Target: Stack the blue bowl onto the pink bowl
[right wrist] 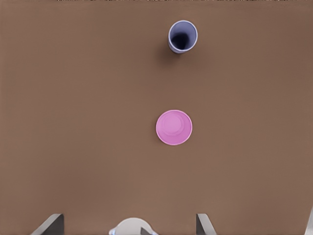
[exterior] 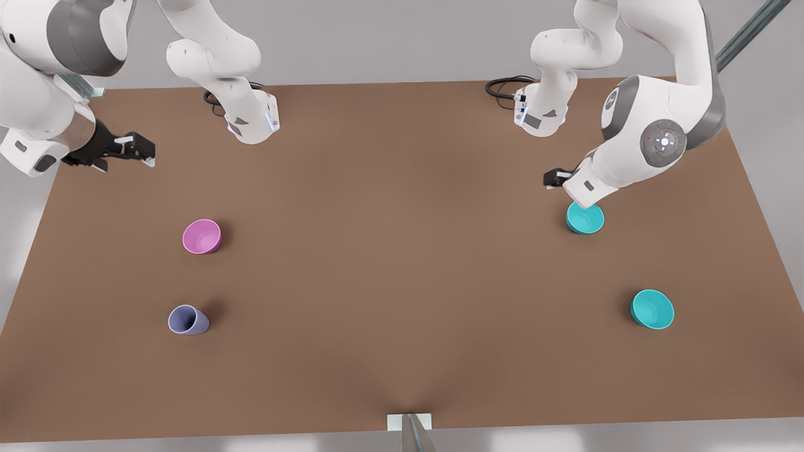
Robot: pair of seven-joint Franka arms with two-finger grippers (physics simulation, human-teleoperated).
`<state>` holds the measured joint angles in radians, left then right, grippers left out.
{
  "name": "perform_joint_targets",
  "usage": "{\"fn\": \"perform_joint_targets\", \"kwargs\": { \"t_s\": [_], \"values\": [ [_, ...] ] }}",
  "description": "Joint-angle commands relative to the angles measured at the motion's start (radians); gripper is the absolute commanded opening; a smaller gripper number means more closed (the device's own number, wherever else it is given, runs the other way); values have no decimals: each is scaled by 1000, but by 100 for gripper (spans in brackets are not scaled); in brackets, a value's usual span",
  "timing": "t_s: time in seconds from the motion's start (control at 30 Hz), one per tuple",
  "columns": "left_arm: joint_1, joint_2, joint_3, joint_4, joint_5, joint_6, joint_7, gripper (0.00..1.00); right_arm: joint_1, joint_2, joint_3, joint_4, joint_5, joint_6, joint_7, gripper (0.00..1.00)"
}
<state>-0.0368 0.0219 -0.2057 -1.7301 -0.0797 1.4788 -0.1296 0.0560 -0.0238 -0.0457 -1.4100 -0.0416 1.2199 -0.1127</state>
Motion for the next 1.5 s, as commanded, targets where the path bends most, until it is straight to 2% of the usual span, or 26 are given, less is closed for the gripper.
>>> {"fn": "perform_joint_targets", "kwargs": {
  "t_s": [0.0, 0.07, 0.13, 0.2, 0.27, 0.33, 0.47, 0.5, 0.57, 0.67, 0.77, 0.83, 0.93, 1.3, 1.33, 1.37, 1.4, 1.43, 1.47],
  "values": [
    [133, 1, -4, 0, -3, 17, -25, 100, -2, 1, 1, 0, 0, 24, -45, 100],
    [137, 1, -4, 0, -3, 14, -19, 100, -8, 53, -5, 3, -9, 23, -47, 100],
    [137, 1, -4, 0, -3, 14, -19, 100, -38, 275, -56, 9, -12, 76, -45, 100],
    [133, -2, -4, 0, -3, 12, -19, 100, -45, 375, -65, -4, -23, 217, 37, 100],
    [138, 0, -3, 0, -3, 12, 1, 100, -44, 413, -63, -61, -1, 351, 77, 100],
    [138, 0, -3, 0, -3, 11, 1, 100, -76, 406, -65, -167, 62, 469, 77, 100],
    [137, 0, -4, 0, -3, 12, 1, 100, -160, 404, -65, -286, 163, 538, 39, 100],
    [137, 0, -4, 0, -3, 11, 1, 100, -194, 384, -66, -374, 210, 614, -36, 100],
    [137, 1, -4, 0, -2, 2, 1, 100, -228, 308, -65, -547, 212, 789, -99, 100],
    [137, -2, -4, 1, -2, -3, 1, 100, -264, 246, -66, -720, 241, 937, -150, 100],
    [137, 0, -4, 1, -2, -2, 1, 100, -295, 245, -71, -800, 243, 1017, -186, 100],
    [137, 0, -4, 1, -2, -2, 1, 100, -297, 229, -71, -882, 240, 1142, -226, 100],
    [137, 1, -4, 0, -2, -2, 1, 100, -308, 258, -71, -903, 240, 1201, -229, 100],
    [133, 3, -4, 0, -2, -3, 1, 100, -334, 347, -60, -960, 327, 1213, -228, 99],
    [133, 3, -4, 0, -2, -3, 1, 100, -331, 346, -60, -968, 327, 1213, -226, 92],
    [137, 3, -4, 0, -2, -3, 1, 100, -329, 344, -59, -971, 328, 1213, -228, 70],
    [137, 4, -4, 0, -2, -29, 1, 100, -324, 344, -59, -972, 328, 1211, -228, 43],
    [134, 6, -4, 0, -2, -31, 1, 100, -323, 346, -59, -972, 333, 1210, -226, 27],
    [133, 6, -4, 0, -2, -31, 1, 100, -320, 346, -59, -972, 335, 1207, -226, 21]
  ]
}}
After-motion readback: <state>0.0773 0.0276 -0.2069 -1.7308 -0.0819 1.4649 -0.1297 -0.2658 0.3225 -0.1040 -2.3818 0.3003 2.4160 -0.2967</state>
